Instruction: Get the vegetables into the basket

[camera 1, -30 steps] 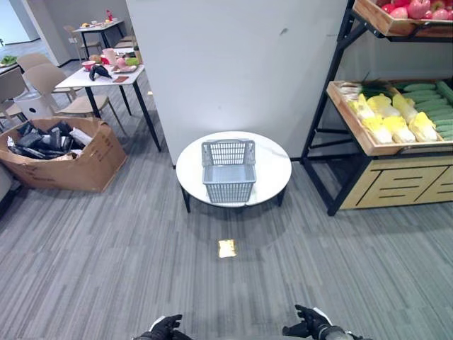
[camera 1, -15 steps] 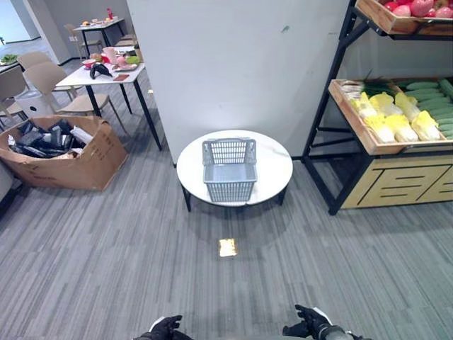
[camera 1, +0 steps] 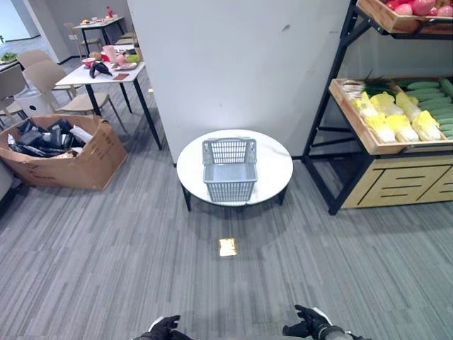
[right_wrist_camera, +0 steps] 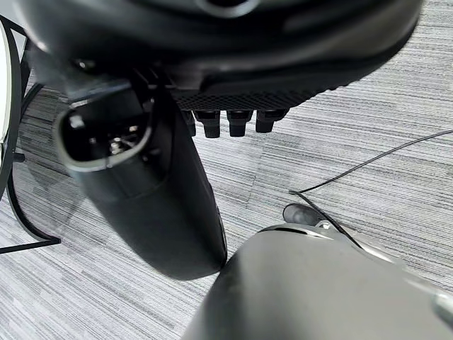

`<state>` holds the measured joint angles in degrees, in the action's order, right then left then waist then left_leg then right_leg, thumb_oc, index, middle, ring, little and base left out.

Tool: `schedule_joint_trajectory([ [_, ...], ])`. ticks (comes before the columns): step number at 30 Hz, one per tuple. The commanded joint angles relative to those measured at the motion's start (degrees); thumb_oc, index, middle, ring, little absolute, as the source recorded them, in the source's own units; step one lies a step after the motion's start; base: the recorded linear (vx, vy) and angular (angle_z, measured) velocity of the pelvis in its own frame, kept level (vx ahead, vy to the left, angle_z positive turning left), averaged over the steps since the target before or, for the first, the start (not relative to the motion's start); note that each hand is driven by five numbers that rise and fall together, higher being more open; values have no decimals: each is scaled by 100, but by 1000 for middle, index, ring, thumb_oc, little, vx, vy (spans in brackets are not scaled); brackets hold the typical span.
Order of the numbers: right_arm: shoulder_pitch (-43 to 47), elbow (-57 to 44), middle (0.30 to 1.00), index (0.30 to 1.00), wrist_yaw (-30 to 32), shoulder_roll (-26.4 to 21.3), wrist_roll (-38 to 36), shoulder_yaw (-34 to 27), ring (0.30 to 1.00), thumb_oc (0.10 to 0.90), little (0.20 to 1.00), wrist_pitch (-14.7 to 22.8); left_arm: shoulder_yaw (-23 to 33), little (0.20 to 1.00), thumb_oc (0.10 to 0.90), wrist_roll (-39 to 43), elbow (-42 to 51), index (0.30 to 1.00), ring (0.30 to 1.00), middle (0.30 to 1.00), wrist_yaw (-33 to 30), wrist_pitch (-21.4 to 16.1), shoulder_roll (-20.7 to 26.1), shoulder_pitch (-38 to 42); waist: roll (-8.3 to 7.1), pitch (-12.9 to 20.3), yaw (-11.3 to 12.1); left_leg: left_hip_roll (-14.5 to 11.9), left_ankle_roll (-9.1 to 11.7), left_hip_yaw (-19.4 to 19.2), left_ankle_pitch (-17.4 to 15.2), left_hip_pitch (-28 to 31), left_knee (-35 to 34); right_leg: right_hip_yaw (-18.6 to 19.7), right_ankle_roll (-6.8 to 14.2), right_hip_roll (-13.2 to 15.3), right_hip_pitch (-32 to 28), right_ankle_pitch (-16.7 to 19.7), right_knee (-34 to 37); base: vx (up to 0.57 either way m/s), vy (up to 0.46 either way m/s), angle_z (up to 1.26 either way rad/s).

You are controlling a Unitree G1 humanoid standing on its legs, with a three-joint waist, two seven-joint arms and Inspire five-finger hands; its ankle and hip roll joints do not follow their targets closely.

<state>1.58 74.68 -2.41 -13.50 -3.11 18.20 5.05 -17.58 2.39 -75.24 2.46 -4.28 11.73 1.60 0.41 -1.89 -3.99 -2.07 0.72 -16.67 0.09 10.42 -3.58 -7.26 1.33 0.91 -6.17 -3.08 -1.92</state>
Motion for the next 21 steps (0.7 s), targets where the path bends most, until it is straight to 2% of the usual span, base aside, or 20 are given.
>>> schedule_joint_trajectory([
  [1,-97,566,1000,1000,-127,188,54,311,1000,900,1000,-60,-12,1000,900,61,-324,1000,1000,1000,52,-69,-316,171,-166,81,-9,-104,328,63,19,60,-142,-35,641,372,-68,623,467,0,0,0],
  [9,-52,580,1000,1000,-170,160,88,336,1000,900,1000,-94,-97,1000,900,-24,-347,1000,1000,1000,108,-42,-349,175,-144,62,-17,-76,304,53,6,63,-142,-31,648,393,-14,606,344,-2,9,0],
  [21,21,562,1000,1000,-215,127,47,323,1000,900,1000,-155,-137,1000,900,-87,-315,1000,1000,1000,159,-37,-302,253,-188,-28,23,4,203,11,-37,-50,-142,46,742,502,230,663,168,-2,45,-1],
])
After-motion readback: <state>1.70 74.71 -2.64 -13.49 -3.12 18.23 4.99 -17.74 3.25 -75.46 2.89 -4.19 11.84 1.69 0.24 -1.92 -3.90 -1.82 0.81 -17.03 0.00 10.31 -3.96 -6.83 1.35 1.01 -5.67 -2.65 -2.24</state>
